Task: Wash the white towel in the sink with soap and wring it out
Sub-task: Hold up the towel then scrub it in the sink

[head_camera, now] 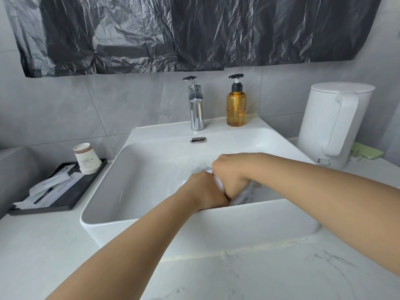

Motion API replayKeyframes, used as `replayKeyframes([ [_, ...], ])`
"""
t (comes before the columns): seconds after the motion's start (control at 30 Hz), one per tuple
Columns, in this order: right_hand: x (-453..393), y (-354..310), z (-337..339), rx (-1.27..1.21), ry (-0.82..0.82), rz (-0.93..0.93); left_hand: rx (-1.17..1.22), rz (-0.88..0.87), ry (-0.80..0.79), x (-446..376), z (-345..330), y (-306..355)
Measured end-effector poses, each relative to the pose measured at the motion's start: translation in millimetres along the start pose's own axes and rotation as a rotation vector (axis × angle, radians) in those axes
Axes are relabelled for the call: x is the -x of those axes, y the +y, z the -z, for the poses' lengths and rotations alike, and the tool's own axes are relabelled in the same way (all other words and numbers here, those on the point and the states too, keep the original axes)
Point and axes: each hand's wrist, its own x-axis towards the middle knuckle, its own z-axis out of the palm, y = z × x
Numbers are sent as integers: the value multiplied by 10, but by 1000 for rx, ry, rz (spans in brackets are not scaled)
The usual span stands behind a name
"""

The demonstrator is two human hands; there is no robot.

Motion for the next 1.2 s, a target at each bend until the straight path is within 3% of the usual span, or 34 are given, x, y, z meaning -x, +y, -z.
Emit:
replayKeyframes([
  [0.23,-31,-3,93,-47,-279,-74,18,28,37,-67,-62,-71],
  [0.37,-71,39,76,-138,-280,-55,-19,46,85,-95,-89,-94],
  [0.47,-1,60,31,-137,30,12,126,131,158,-69,-29,-155],
  [0.6,84,222,-98,264,810,272,696,192,160,40,143,-138],
  [0.63,99,275,-110,348,925,341,806,174,140,81,180,-120],
  [0.7,99,364,-129,451,994,415,872,116,65,131,205,-100],
  [0.83,191,253,-66,486,847,381,695,95,3,161,147,-50],
  [1.0,272,57,46,441,353,182,473,84,1,137,90,-29],
  [1.2,150,78,83,181,183,137,374,87,32,124,62,31],
])
